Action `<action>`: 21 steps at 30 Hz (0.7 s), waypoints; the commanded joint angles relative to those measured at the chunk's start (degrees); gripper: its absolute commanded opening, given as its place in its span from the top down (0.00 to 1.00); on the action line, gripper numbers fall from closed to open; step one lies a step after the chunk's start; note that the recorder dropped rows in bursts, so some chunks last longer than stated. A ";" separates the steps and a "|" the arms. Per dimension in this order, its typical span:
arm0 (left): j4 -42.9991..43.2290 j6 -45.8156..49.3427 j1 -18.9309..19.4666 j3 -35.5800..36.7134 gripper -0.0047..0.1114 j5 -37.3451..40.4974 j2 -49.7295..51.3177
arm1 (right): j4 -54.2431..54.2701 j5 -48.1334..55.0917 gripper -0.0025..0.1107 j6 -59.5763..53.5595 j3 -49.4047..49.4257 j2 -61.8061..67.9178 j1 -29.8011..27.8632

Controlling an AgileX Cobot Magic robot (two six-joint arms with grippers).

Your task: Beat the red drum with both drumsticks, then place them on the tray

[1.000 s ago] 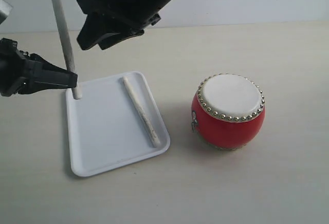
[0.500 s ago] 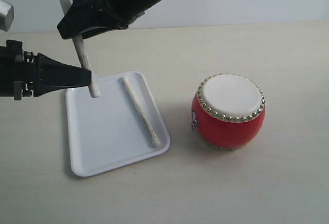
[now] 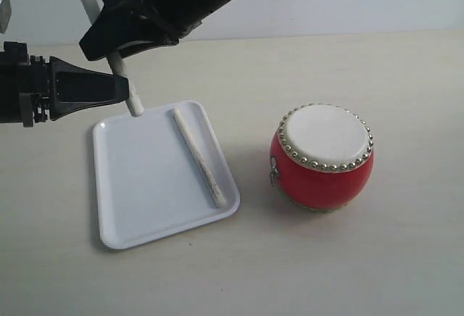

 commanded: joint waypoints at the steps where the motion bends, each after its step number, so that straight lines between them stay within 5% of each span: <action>1: -3.18 0.29 0.17 0.21 0.96 0.45 0.04 | 1.61 0.22 0.85 -0.55 0.42 -0.40 0.40; 3: -3.52 0.18 0.17 0.21 0.96 0.45 0.04 | 1.61 0.33 0.96 -0.55 0.42 -0.40 0.65; 8: -3.20 -0.36 0.17 0.21 0.88 0.32 0.04 | 1.61 -0.12 0.98 -0.55 0.42 -0.40 1.27; 12: -1.65 -1.31 0.17 0.21 0.66 -0.33 0.04 | 1.61 -1.81 0.98 -0.35 0.42 -0.40 1.27; 15: -1.12 -1.61 0.29 0.21 0.41 -4.81 0.04 | -1.28 -4.09 0.98 4.39 0.42 -0.40 1.27; 21: -0.07 -1.91 3.54 0.21 0.42 -12.10 -0.31 | -20.75 -7.53 0.98 23.29 0.42 -0.40 1.27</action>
